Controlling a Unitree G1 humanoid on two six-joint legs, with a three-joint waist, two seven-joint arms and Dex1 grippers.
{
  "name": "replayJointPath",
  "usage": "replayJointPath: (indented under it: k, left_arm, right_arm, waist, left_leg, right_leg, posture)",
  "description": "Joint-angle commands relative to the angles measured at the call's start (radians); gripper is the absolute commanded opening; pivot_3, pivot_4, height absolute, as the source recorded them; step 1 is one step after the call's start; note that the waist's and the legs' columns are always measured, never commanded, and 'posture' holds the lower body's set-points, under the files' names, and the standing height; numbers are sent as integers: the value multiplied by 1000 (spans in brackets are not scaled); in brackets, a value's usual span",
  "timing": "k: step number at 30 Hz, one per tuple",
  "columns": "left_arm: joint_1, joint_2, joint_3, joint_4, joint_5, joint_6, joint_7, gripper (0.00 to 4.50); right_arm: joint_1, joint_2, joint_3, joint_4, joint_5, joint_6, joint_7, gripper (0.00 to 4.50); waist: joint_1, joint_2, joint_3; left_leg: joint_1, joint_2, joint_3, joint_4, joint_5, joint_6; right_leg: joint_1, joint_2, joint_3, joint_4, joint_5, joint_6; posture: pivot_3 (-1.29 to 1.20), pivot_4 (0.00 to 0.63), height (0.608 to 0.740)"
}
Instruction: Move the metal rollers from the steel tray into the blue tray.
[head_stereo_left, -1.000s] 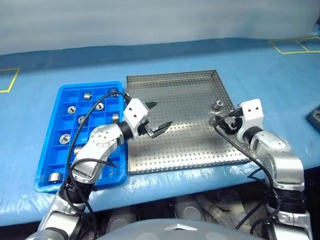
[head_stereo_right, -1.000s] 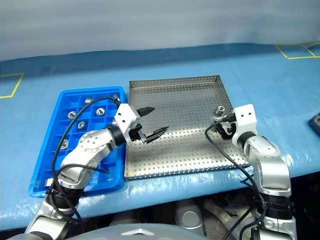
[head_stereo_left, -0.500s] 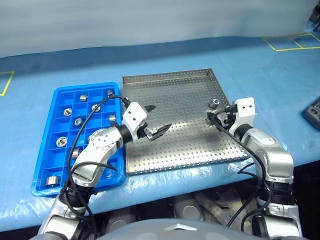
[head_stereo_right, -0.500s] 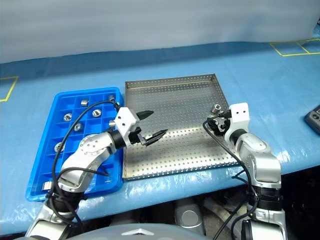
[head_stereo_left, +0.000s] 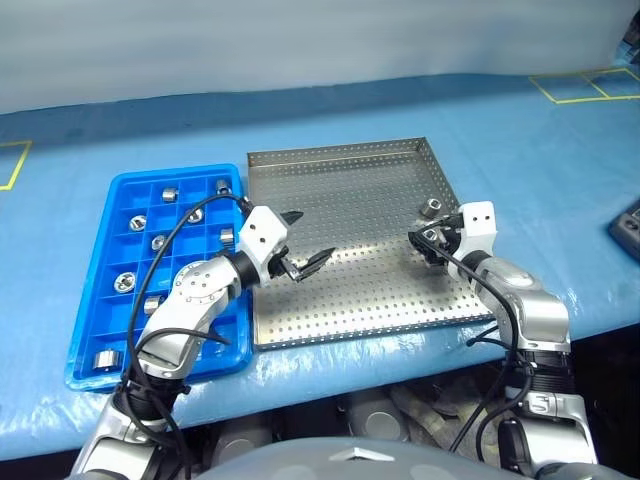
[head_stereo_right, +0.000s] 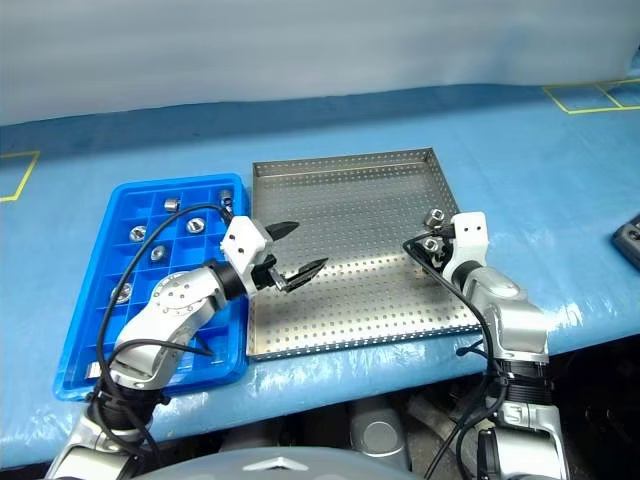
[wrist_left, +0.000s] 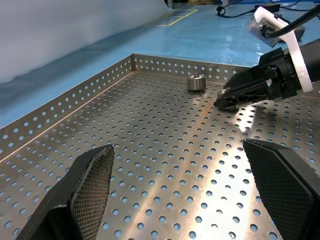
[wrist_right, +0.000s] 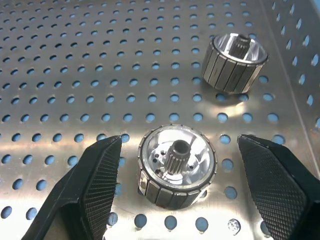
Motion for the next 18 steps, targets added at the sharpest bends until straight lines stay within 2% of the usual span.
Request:
replayJointPath:
  k: [1,3,8,18]
  left_arm:
    - [-1,3,16,-50,5,-12,5,4500]
    - [-1,3,16,-50,6,-12,8,4500]
    - [0,5,15,-52,6,-12,11,4500]
    - [9,15,39,-74,-8,10,18,4500]
  right_arm:
    - [-20,4,2,-2,7,-25,-3,3732]
    - [-20,5,1,0,9,-26,-4,3319]
    - [-16,-3,6,-12,5,-31,-3,1734]
    - [-21,-14,39,-80,4,-39,17,1715]
  waist:
    - [1,0,0]
    - [2,0,0]
    - [7,0,0]
    - [19,0,0]
  left_leg:
    - [0,0,0,0,0,0]
    - [0,0,0,0,0,0]
    - [0,0,0,0,0,0]
    - [0,0,0,0,0,0]
  right_leg:
    - [0,0,0,0,0,0]
    - [0,0,0,0,0,0]
    - [0,0,0,0,0,0]
    - [0,-1,0,0,0,0]
  posture:
    - [-227,150,740]
    - [-227,150,740]
    - [-227,150,740]
    - [-212,150,740]
